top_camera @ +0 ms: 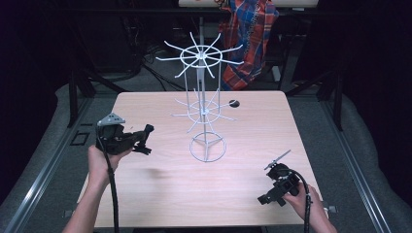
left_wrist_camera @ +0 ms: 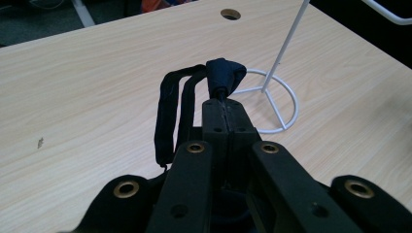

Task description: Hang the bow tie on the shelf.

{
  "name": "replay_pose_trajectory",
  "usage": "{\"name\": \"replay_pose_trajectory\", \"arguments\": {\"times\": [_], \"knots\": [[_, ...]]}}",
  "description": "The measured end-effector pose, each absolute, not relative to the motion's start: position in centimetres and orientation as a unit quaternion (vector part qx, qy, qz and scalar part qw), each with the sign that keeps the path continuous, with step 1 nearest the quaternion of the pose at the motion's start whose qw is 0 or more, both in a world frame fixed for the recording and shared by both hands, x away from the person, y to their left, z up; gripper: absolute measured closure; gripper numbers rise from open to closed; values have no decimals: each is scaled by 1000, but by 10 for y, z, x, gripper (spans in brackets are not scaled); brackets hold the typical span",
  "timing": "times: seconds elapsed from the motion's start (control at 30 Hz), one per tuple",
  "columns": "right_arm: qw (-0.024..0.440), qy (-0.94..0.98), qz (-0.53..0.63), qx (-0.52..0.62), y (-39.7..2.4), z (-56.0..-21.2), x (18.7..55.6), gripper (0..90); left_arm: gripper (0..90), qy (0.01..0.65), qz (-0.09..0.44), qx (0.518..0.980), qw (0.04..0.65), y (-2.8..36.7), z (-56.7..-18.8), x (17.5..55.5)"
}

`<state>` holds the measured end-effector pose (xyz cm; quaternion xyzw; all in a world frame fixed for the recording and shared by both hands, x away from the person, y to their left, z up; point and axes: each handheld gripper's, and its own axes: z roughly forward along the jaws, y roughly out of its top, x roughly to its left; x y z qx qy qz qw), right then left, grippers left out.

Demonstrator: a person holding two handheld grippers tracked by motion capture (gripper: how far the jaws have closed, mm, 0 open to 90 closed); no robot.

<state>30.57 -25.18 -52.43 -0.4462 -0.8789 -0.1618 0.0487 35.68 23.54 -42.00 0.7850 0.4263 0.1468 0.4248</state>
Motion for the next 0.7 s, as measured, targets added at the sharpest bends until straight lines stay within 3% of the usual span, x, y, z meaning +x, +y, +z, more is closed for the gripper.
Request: {"name": "replay_pose_trajectory", "arguments": {"times": [0.7], "knots": [[51, -878, -163, -448, -253, -525, 305, 86, 898, 416, 128, 772, 462, 221, -411, 372]]}}
